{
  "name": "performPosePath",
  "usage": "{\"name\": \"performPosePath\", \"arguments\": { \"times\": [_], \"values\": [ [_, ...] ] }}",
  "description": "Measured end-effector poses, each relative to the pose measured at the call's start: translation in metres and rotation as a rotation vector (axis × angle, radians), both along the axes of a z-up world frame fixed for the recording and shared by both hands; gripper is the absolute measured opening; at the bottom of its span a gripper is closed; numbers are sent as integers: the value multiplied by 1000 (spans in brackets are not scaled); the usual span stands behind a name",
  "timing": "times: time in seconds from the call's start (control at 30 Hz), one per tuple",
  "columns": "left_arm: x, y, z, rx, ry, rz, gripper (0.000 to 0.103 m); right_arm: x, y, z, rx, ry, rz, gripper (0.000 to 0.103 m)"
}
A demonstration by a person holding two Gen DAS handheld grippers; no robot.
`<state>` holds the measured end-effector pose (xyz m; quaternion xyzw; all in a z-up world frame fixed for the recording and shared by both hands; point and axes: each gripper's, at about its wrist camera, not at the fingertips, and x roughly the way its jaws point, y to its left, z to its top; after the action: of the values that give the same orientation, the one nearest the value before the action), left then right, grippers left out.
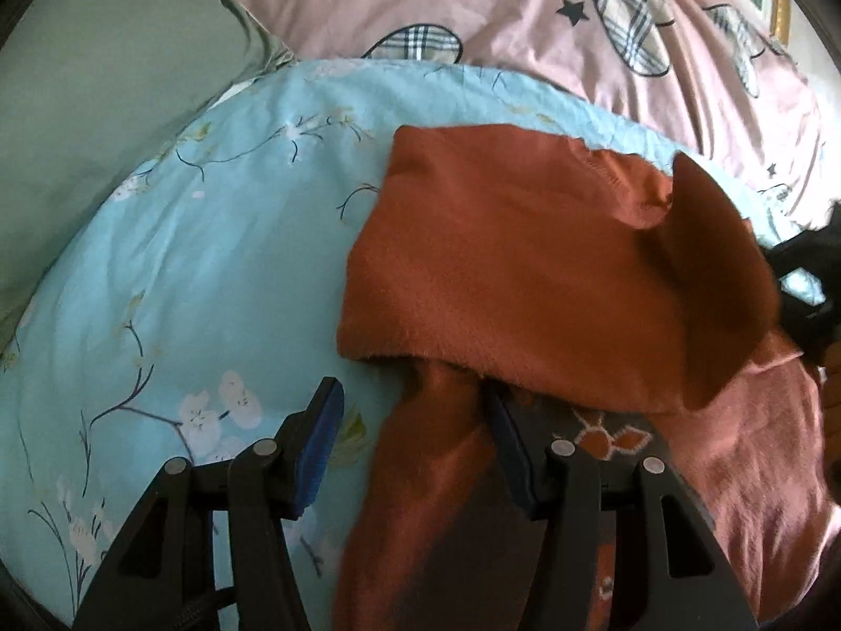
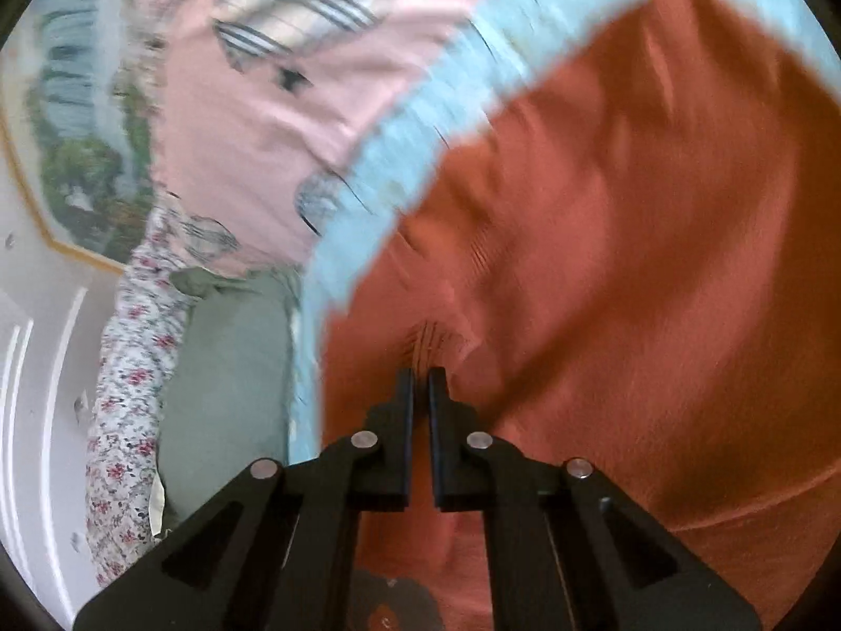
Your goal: Fold small clothes
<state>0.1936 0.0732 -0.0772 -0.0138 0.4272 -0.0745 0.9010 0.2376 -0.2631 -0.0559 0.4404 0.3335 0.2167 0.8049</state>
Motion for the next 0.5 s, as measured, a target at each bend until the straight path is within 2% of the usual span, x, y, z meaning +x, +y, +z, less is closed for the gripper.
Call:
{"name": "performPosePath", "arguments": {
  "times": [0.1,0.17,0.27,0.4,0.5],
  "values": [
    [13,-1,3,6,-10,15,57,-26,-25,41,-52,-140,-79,5],
    [23,-3,5,21,-20,33,57,-38,-44,55,-108,-175,-138,5],
    [30,-3,5,40,-32,68,57,-44,-76,45,-154,-132,-215,5],
    [32,1,-4,31,3,90,57,-33,-102,7,-162,-7,-241,5],
    [30,9,1,18,-23,124,57,-28,-97,7,-173,-6,-221,5]
  ]
}}
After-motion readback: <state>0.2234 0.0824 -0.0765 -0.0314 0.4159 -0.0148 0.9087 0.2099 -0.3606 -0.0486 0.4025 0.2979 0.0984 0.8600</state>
